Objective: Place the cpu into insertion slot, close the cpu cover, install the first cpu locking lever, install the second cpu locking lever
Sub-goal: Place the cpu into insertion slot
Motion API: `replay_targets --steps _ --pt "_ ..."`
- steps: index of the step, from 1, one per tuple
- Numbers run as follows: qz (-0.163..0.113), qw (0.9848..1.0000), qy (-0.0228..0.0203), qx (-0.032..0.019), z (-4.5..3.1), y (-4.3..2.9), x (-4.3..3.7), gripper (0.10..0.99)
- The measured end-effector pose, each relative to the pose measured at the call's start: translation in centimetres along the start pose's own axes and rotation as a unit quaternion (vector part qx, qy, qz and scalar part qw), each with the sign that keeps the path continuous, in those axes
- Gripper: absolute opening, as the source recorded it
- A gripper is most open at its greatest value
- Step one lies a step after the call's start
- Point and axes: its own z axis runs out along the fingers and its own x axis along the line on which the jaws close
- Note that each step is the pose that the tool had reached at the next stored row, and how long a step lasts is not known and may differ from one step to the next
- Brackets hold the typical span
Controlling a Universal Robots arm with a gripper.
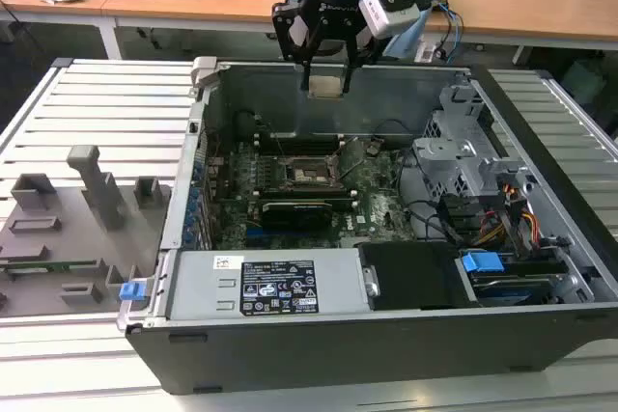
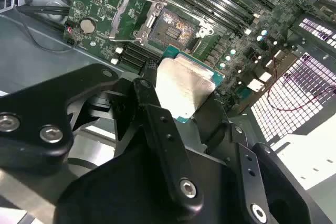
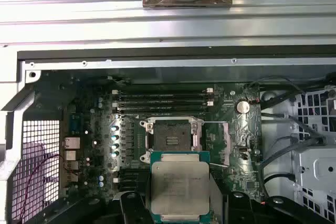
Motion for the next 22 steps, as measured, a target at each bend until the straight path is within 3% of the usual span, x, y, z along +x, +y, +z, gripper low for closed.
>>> replay_targets --steps 22 --pt "0.019 0.9998 -0.0017 -0.0004 0.00 0.00 0.00 0.537"
